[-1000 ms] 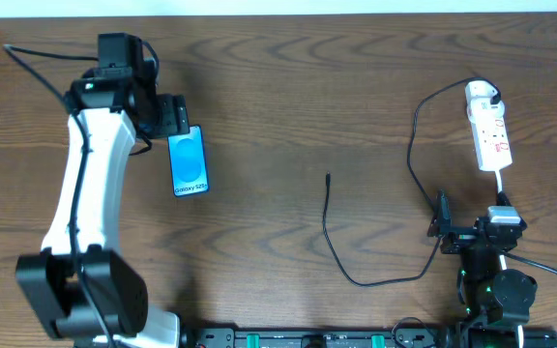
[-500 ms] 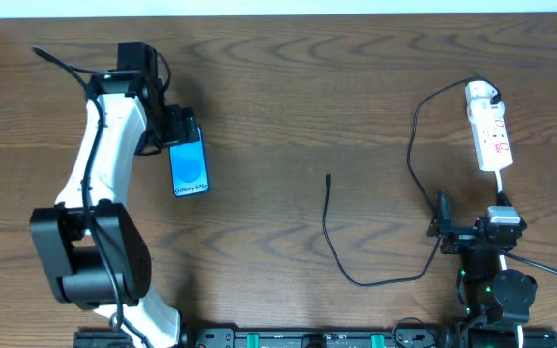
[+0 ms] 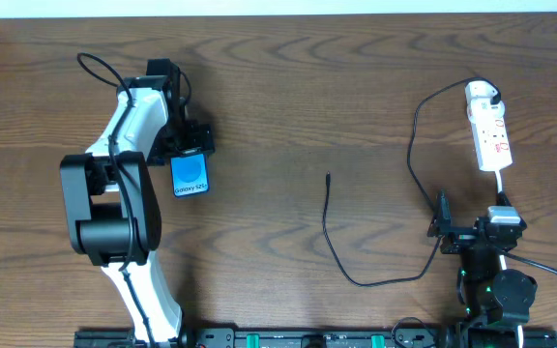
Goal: Plug charger to phone and switch on socket
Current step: 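Move the left gripper forward over the blue phone and lower, then close the left gripper on the phone's lower edge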
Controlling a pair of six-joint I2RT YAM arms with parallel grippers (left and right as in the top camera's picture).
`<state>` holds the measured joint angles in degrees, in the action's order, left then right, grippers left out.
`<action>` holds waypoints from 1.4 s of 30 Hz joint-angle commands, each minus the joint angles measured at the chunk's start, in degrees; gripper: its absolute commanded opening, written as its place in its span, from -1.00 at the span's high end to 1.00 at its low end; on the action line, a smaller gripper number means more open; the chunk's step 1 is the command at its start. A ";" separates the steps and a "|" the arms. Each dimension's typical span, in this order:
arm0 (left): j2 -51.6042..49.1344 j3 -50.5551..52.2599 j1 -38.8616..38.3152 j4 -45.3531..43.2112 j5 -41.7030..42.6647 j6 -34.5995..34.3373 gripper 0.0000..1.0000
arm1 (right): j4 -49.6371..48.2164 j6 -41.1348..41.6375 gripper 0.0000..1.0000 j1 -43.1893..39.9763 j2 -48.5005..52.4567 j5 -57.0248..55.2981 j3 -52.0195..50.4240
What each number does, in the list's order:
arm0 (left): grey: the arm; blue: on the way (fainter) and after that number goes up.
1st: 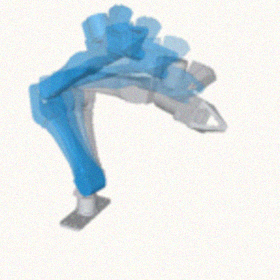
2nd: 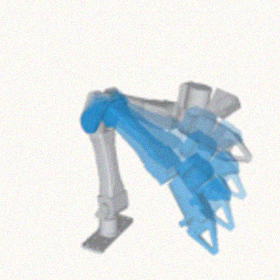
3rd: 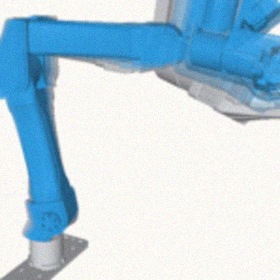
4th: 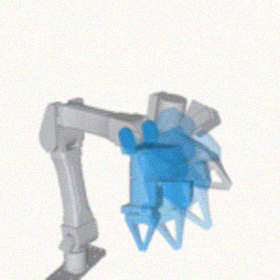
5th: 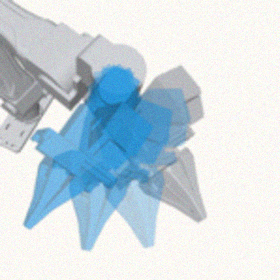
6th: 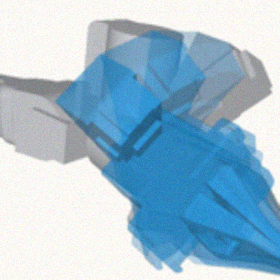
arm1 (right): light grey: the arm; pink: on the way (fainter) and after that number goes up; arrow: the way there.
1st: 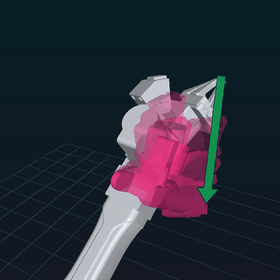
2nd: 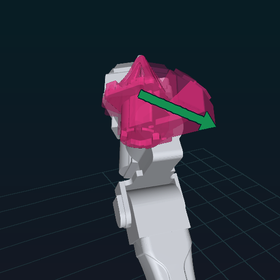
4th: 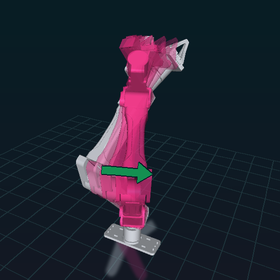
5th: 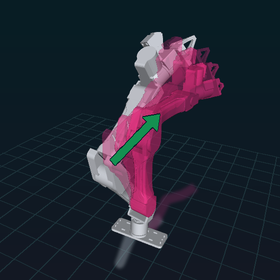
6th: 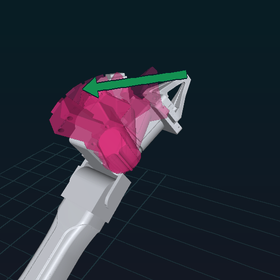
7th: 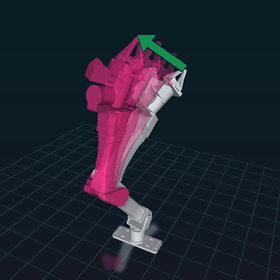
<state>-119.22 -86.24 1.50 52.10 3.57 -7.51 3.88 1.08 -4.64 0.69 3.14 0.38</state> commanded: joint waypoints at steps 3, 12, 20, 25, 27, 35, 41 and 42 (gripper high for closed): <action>-2.84 -0.94 0.07 -0.98 0.33 -0.28 -0.96 | 0.22 0.59 -0.99 0.09 -0.31 0.00 -0.07; -3.26 -0.07 0.02 -1.99 0.31 -0.28 -0.96 | 0.22 0.59 -0.99 0.09 -0.31 0.00 -0.07; -3.26 0.20 0.02 -1.44 0.31 -0.24 -0.96 | 0.22 0.59 -0.99 0.09 -0.31 0.00 -0.07; -3.28 1.05 0.02 -1.73 0.31 -0.26 -0.96 | 0.22 0.59 -0.99 0.09 -0.31 0.00 -0.07; -3.28 1.05 0.02 -1.88 0.31 -0.28 -0.96 | 0.22 0.59 -0.98 0.09 -0.31 0.00 -0.07; -3.28 1.07 0.02 -2.29 0.31 -0.26 -0.96 | 0.22 0.59 -0.99 0.09 -0.31 0.00 -0.07; -3.28 1.07 0.02 -2.29 0.31 -0.07 -0.96 | 0.22 0.59 -0.99 0.09 -0.31 0.00 -0.07; -3.28 1.07 0.02 -2.25 0.31 -0.09 -0.96 | 0.22 0.59 -0.99 0.09 -0.31 0.00 -0.07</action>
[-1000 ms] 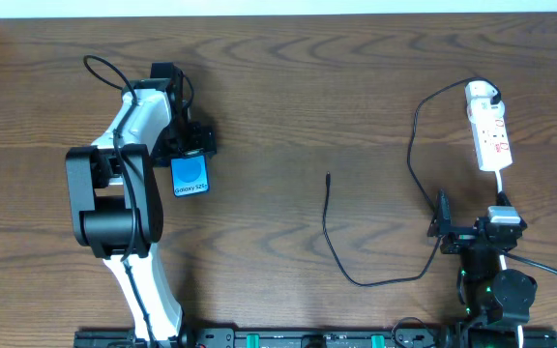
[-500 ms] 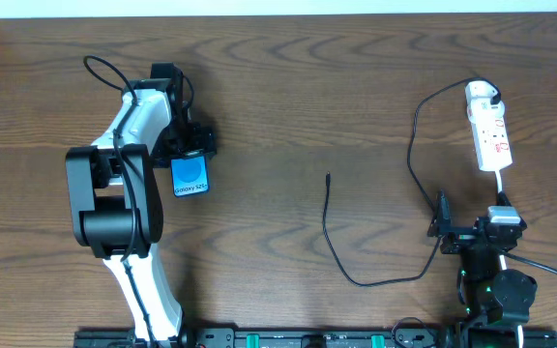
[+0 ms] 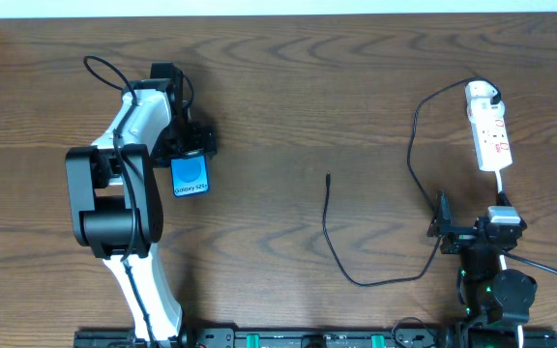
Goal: Plug charger to phone and switch on socket
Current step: 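Close the left gripper on the phone's lower edge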
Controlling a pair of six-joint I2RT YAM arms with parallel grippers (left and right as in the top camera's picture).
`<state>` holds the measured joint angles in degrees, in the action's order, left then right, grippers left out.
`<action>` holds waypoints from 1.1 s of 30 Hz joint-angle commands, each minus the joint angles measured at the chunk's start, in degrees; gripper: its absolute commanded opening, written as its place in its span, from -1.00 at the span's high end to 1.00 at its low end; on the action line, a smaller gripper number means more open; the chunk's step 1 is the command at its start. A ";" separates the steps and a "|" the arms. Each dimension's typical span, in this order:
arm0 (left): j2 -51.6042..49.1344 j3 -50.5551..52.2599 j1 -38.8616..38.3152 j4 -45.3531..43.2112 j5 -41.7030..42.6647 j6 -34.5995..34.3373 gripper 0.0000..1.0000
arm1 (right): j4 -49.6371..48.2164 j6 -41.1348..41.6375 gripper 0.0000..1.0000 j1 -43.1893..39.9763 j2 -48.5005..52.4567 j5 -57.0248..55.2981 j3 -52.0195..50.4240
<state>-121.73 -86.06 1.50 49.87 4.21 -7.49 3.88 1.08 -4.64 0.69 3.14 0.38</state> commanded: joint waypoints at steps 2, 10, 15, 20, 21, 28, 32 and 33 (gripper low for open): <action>-0.76 0.92 0.02 0.07 -0.31 -0.11 -0.96 | 0.22 0.59 -0.99 0.09 -0.31 0.00 -0.07; -0.76 1.49 0.02 -0.09 -0.33 -0.11 -0.96 | 0.22 0.59 -0.99 0.09 -0.31 0.00 -0.07; -0.76 1.49 0.02 -0.11 -0.33 -0.11 -0.82 | 0.22 0.59 -0.98 0.09 -0.31 0.00 -0.07; -0.76 1.49 0.02 -0.11 -0.33 -0.11 -0.67 | 0.22 0.59 -0.99 0.09 -0.31 0.00 -0.07; -0.76 1.49 0.02 -0.11 -0.33 -0.11 -0.67 | 0.22 0.59 -0.98 0.09 -0.31 0.00 -0.07; -0.76 1.49 0.02 -0.11 -0.33 -0.11 -0.66 | 0.22 0.59 -0.99 0.09 -0.31 0.00 -0.07; -0.76 1.49 0.02 -0.11 -0.33 -0.11 -0.63 | 0.22 0.59 -0.99 0.09 -0.31 0.00 -0.07; -0.76 1.49 0.02 -0.11 -0.33 -0.11 -0.58 | 0.22 0.59 -0.99 0.09 -0.31 0.00 -0.07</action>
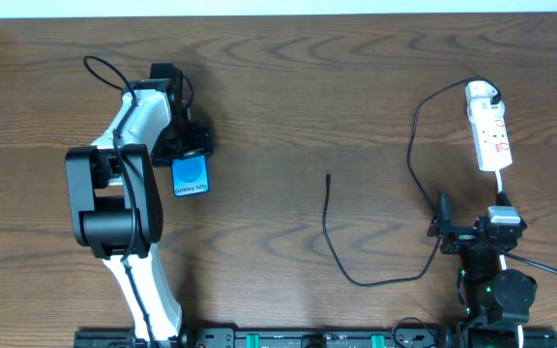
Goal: Plug charger to phone and switch on socket
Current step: 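Close the left gripper on the phone's lower edge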
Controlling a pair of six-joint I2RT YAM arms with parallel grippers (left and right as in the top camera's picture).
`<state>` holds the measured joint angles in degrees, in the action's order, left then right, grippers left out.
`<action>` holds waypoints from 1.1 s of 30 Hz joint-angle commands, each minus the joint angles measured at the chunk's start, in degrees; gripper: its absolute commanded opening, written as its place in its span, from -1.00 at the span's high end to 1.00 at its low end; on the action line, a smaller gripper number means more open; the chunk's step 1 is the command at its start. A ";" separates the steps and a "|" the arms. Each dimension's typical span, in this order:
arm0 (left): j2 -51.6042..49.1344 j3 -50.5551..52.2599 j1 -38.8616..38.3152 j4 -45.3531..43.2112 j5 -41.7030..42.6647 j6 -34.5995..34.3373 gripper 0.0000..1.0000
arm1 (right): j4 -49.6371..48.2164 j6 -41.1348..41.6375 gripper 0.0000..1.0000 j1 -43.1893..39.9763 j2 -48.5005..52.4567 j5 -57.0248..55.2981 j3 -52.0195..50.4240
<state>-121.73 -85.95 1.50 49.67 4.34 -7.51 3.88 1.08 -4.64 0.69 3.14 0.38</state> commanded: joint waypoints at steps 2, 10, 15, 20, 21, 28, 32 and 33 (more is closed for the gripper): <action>-0.76 1.38 0.02 0.09 -0.46 -0.09 -0.56 | 0.22 0.59 -0.99 0.09 -0.31 0.00 -0.07; -0.76 1.38 0.02 0.22 -0.46 -0.07 -0.89 | 0.22 0.59 -0.98 0.09 -0.31 0.00 -0.07; -0.76 1.38 0.02 0.66 -0.46 -0.04 -0.91 | 0.22 0.59 -0.99 0.09 -0.31 0.00 -0.07; -0.76 1.42 0.02 1.46 -0.44 2.34 -0.91 | 0.22 0.59 -0.99 0.09 -0.31 0.00 -0.07; -0.76 1.42 0.02 1.57 -0.44 2.34 -0.91 | 0.22 0.59 -0.98 0.09 -0.31 0.00 -0.07; -0.76 1.42 0.02 1.64 -0.44 2.34 -0.90 | 0.22 0.59 -0.99 0.09 -0.31 0.00 -0.07; -0.76 1.42 0.02 1.22 -0.46 2.56 -0.91 | 0.22 0.59 -0.99 0.09 -0.31 0.00 -0.07; -0.76 1.42 0.02 1.11 -0.46 2.56 -0.91 | 0.22 0.59 -0.98 0.09 -0.31 0.00 -0.07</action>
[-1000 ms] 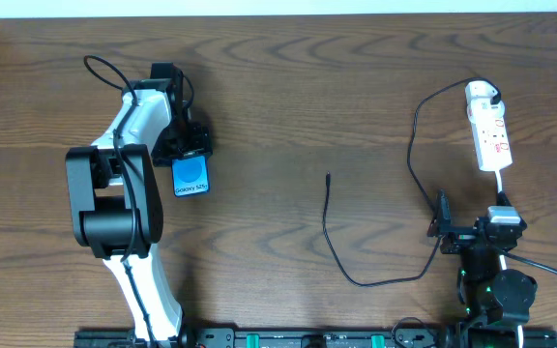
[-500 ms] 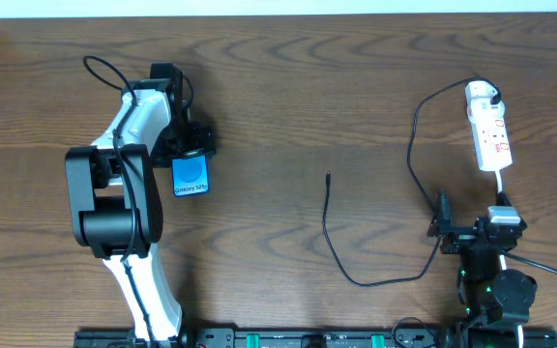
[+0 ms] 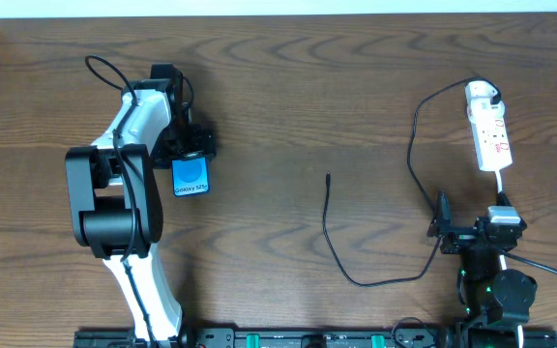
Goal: Plug charger to phone and switch on socket
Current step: 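Close the left gripper on the phone's lower edge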
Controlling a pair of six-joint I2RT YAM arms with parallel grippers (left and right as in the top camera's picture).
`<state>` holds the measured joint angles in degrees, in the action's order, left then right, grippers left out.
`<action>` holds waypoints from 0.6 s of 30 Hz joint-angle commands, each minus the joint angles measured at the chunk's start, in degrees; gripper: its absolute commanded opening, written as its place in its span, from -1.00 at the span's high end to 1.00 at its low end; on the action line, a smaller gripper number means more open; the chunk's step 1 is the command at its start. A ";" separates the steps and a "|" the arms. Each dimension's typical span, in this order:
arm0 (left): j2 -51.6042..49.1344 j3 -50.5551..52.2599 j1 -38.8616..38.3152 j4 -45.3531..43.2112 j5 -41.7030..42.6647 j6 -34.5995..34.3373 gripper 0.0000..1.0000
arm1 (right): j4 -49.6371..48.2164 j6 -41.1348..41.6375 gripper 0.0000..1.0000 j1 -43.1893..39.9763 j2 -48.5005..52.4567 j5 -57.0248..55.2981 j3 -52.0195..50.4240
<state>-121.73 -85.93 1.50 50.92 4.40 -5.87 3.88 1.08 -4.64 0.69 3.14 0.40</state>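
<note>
The phone (image 3: 190, 177) lies screen up, showing blue, on the left part of the table. My left gripper (image 3: 190, 149) is at its far end, with a jaw on each side of the phone. From above I cannot tell whether the jaws press on it. The black charger cable (image 3: 326, 227) has its free plug end (image 3: 328, 177) mid-table. It loops forward, then runs right and up to the white power strip (image 3: 490, 130) at the far right. My right gripper (image 3: 442, 220) rests near the front right beside the cable, its fingers together and holding nothing.
The white wall edge runs along the table's far side. The left arm's black elbow (image 3: 104, 208) stands in front of the phone, to its left. A rail with green fittings (image 3: 288, 338) lines the front edge.
At the oldest moment my left gripper stood at the phone's far end, with the arm's elbow a little farther left. By 2.2 s ago the arm had shifted slightly right. It has stayed there since. Phone, cable, strip and right arm have not moved.
</note>
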 commanded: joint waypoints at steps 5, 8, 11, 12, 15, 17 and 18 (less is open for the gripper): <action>-0.76 1.40 0.02 -0.26 -0.52 0.90 -0.78 | 0.22 0.59 -0.99 0.09 -0.31 0.00 -0.09; -0.76 1.40 0.02 -0.24 -0.52 0.92 -0.75 | 0.22 0.59 -0.98 0.09 -0.31 0.00 -0.09; -0.76 1.40 0.02 -0.26 -0.52 0.90 -0.74 | 0.22 0.59 -0.99 0.09 -0.31 0.00 -0.09; -0.76 1.40 0.02 -0.26 -0.52 0.92 -0.73 | 0.22 0.59 -0.99 0.09 -0.31 0.00 -0.09; -0.76 1.40 0.02 -0.24 -0.50 0.90 -0.73 | 0.22 0.59 -0.99 0.09 -0.31 0.00 -0.09; -0.76 1.40 0.02 -0.24 -0.52 0.90 -0.73 | 0.22 0.59 -0.99 0.09 -0.31 0.00 -0.09; -0.76 1.40 0.02 -0.24 -0.52 0.92 -0.73 | 0.22 0.59 -0.99 0.09 -0.31 0.00 -0.09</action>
<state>-121.73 -85.89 1.50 50.65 4.38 -5.54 3.88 1.08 -4.64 0.69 3.14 0.38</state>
